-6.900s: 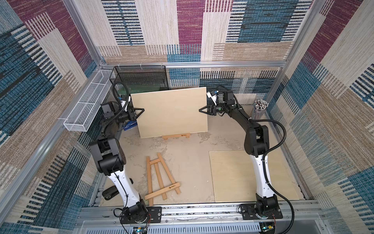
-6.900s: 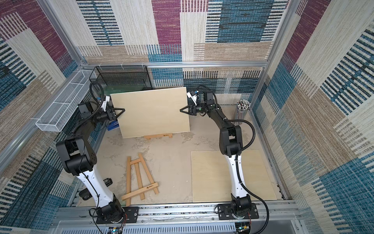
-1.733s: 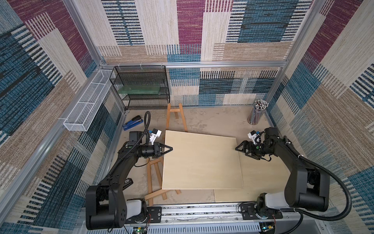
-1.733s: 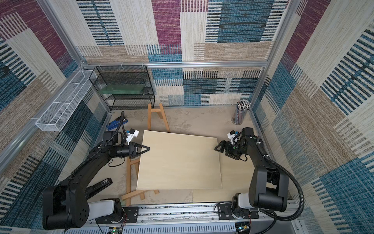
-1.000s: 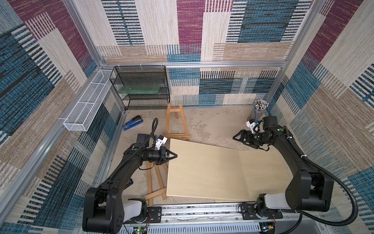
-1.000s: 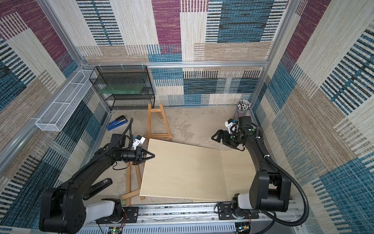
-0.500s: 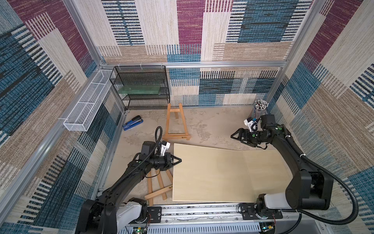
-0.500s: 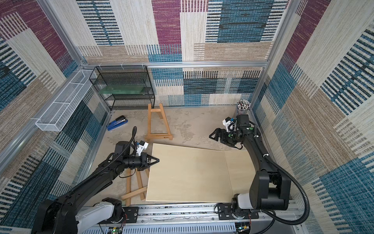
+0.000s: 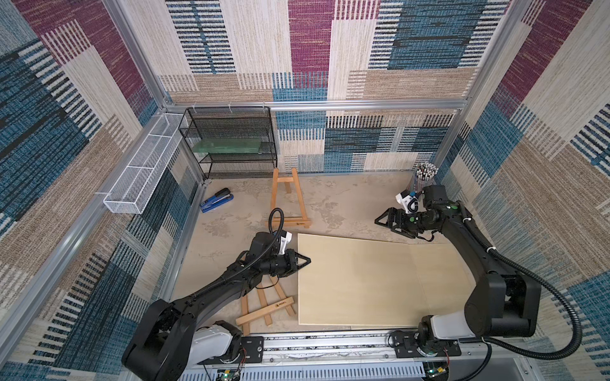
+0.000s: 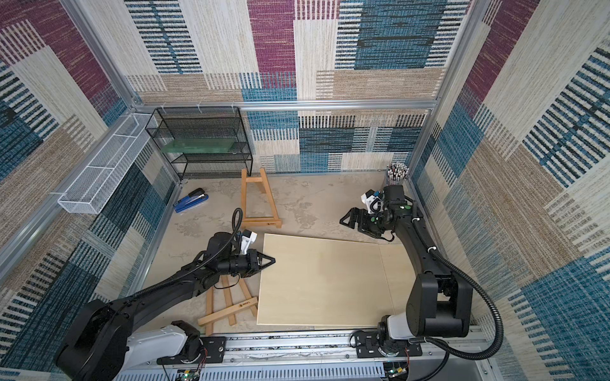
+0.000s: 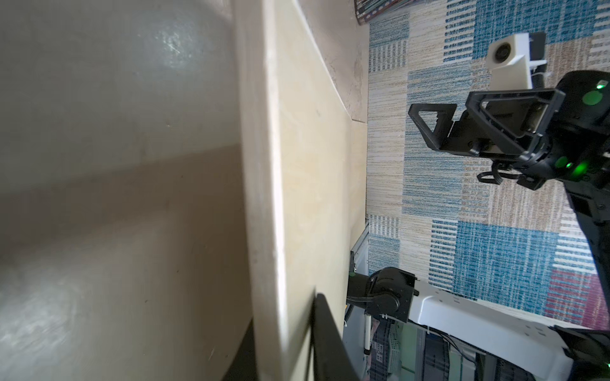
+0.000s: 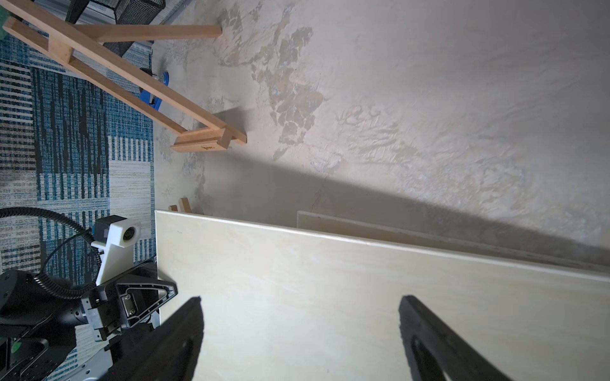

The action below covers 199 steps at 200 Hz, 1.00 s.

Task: Disassemble the easel
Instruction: Place the drawing board on the drawing board.

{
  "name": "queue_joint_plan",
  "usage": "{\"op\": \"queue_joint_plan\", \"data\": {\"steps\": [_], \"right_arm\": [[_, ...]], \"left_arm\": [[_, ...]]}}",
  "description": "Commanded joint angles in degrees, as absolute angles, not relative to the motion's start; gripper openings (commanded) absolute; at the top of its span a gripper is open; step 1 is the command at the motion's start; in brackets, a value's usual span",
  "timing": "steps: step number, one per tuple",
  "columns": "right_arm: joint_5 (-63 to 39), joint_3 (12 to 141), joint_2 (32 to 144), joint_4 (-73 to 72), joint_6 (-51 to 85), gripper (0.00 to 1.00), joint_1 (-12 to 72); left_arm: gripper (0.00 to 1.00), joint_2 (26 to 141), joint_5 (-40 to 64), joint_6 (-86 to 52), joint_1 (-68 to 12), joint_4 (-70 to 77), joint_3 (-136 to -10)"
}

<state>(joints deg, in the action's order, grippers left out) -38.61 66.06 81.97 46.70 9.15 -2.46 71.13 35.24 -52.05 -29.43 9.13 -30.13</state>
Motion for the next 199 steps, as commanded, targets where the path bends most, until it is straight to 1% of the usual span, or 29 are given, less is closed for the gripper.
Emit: {"op": "queue_joint_plan", "data": {"steps": [1, 35, 106, 145, 199], "right_arm": [[-39.4, 66.6, 81.9, 46.5, 8.9, 0.95, -2.1], [-39.4, 66.6, 81.4, 46.7, 9.0, 0.95, -2.1], [-39.6, 67.8, 80.8, 47.6, 9.0, 0.95, -2.0], [-39.9, 68.4, 81.3, 48.1, 8.4, 0.95, -2.0], [-40.4, 69.1, 82.3, 48.7, 6.9, 0.95, -3.0]], "left_arm": [[0.00, 74.9, 17.7, -48.0, -32.6, 10.3, -31.2], [0.00, 82.8, 16.1, -48.6, -37.9, 13.9, -35.0], [0.00, 93.9, 11.8, -51.5, -45.4, 20.2, -40.9], [0.00, 99.5, 10.6, -52.6, -48.3, 23.1, -44.1], [0.00, 104.3, 9.7, -52.6, -49.6, 24.6, -47.3]]}}
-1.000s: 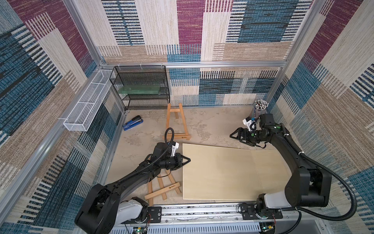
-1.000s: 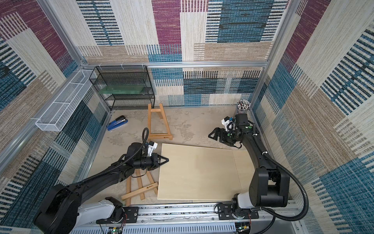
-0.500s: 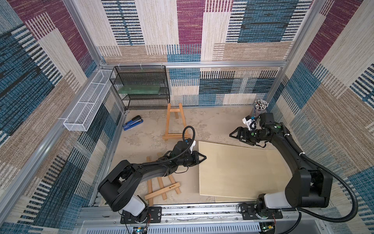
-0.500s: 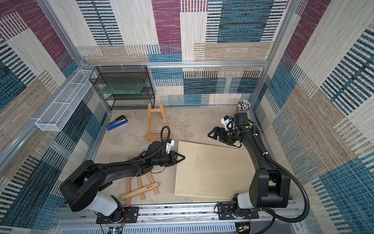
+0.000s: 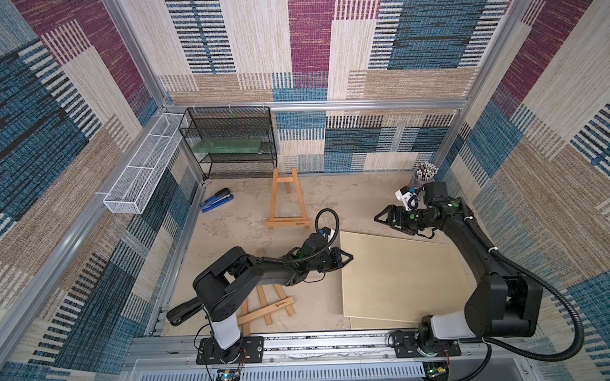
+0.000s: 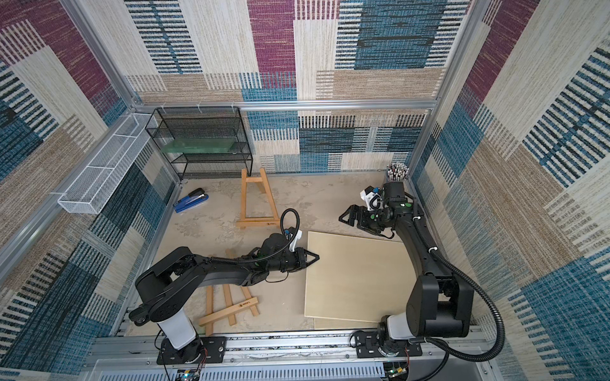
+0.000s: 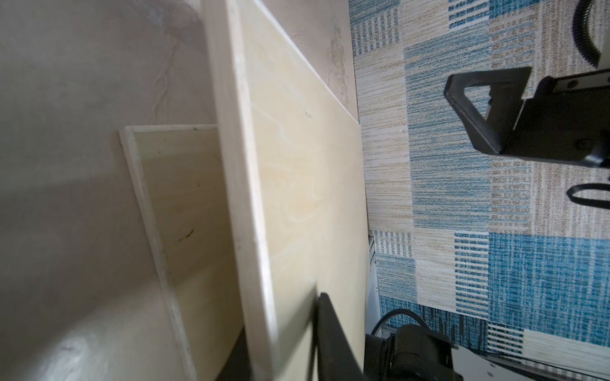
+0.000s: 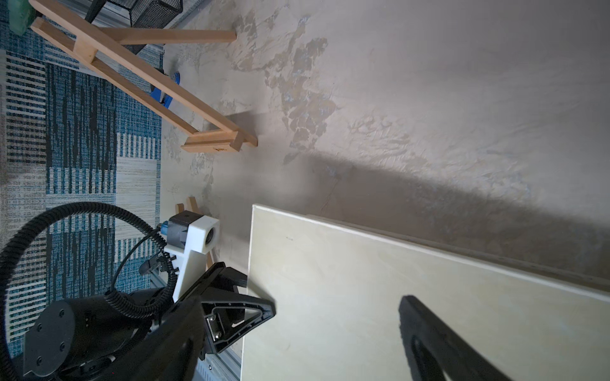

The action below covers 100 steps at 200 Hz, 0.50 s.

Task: Disassemble the easel
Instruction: Place the drawing board on the drawing board.

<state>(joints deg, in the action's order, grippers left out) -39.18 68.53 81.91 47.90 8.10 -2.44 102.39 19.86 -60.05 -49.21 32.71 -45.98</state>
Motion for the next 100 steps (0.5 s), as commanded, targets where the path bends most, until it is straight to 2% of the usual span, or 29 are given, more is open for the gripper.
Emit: {"op": "queue_joint_plan", "data": {"steps": [1, 40, 100], "right_arm": [[-40.5, 69.1, 82.3, 48.6, 6.9, 0.95, -3.0], [-40.9, 69.7, 83.3, 48.6, 6.3, 0.95, -3.7], [-40.8, 70.0, 84.1, 48.6, 6.1, 0.95, -3.9]], "left_arm": [[0.00, 104.5, 9.7, -52.6, -49.6, 24.6, -47.4], [0.00, 107.3, 10.5, -52.9, -50.5, 24.6, -49.8], [0.00, 103.7, 10.8, -52.6, -52.1, 18.4, -47.0]]}}
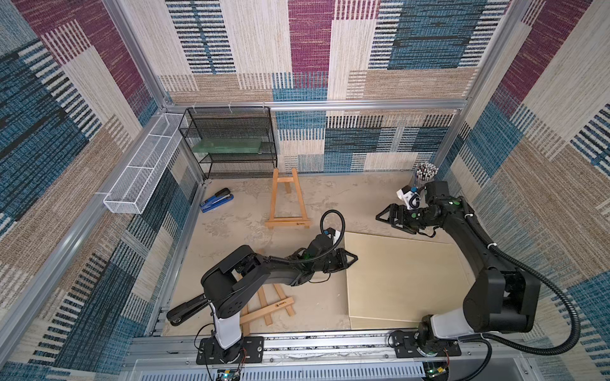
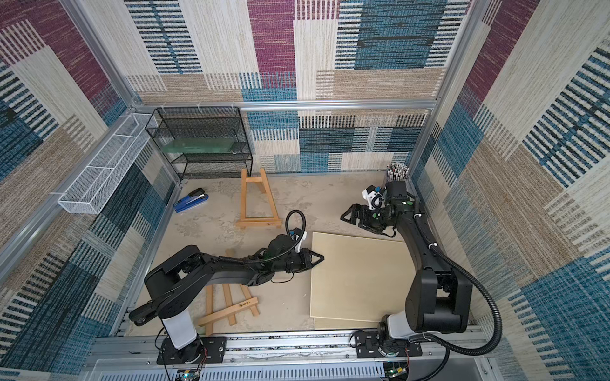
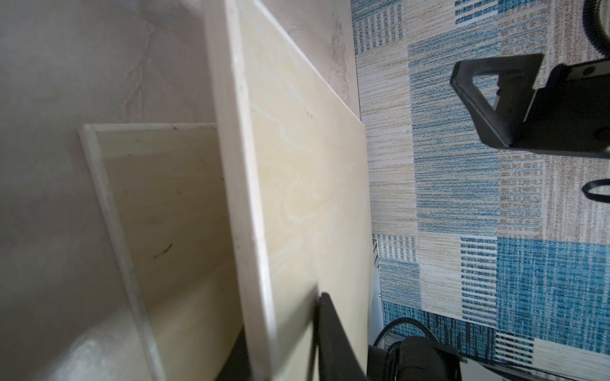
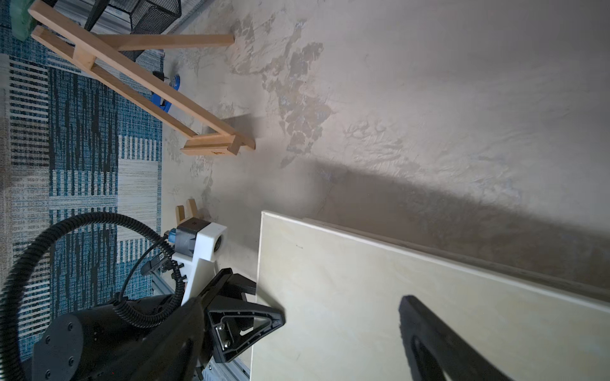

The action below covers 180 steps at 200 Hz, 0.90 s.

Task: Disassemble the easel
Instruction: Place the drawing board on the drawing board.

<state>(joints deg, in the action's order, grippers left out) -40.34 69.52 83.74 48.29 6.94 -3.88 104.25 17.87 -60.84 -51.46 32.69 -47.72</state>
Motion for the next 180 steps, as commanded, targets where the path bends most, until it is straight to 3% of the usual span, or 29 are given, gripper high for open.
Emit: {"op": "queue_joint_plan", "data": {"steps": [1, 48, 94, 180], "right_arm": [[-40.8, 70.0, 84.1, 48.6, 6.1, 0.95, -3.9], [-41.0, 70.4, 85.2, 48.0, 6.2, 0.95, -3.9], [-41.0, 70.7, 85.3, 47.9, 6.2, 0.95, -3.9], [-41.8, 69.8, 85.6, 46.5, 6.4, 0.95, -3.8]], "left_arm": [[0.00, 103.8, 10.9, -52.6, -52.1, 18.2, -47.0], [0.10, 104.1, 10.8, -51.6, -52.3, 15.6, -47.7], [0.34, 104.1, 10.4, -50.8, -52.5, 11.6, -49.2], [0.63, 102.3, 10.2, -48.9, -52.7, 6.6, -49.9]]}}
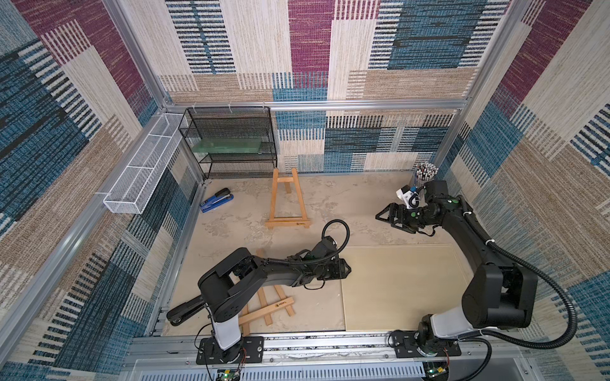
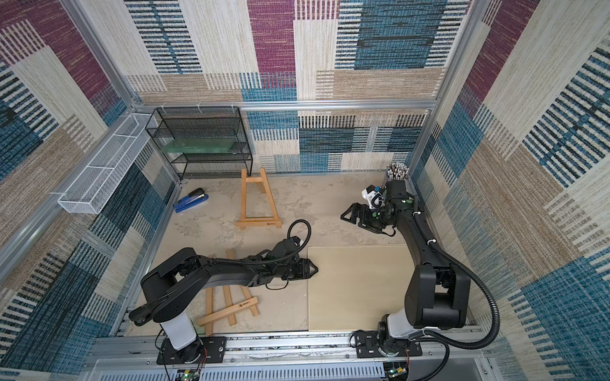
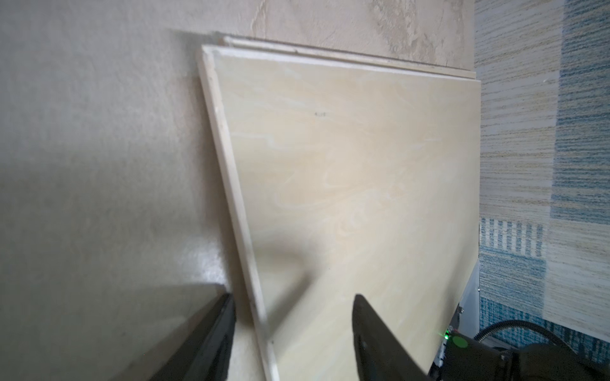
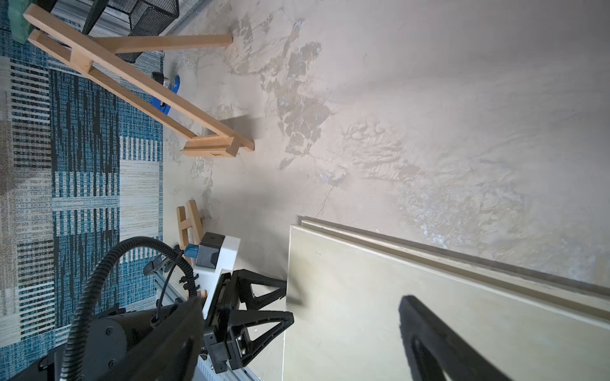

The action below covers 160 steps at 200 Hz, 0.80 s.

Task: Disassemble the easel
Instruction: Place the drawing board on the drawing board.

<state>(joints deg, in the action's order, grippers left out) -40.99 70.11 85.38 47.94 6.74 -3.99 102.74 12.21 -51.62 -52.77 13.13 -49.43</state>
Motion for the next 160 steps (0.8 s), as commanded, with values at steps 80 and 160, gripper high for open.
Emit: {"op": "queue_joint_plan", "data": {"steps": [80, 160], "right_arm": [[-42.2, 69.6, 86.3, 44.1, 8.1, 0.95, -0.4], [-40.2, 76.7, 94.8, 35.4, 9.6, 0.95, 11.7]], "left_arm": [[0.80, 91.3, 0.6, -40.6, -50.3, -6.2, -54.8], [0.84, 77.6, -3.2, -38.5, -41.5, -21.3, -54.4]]}}
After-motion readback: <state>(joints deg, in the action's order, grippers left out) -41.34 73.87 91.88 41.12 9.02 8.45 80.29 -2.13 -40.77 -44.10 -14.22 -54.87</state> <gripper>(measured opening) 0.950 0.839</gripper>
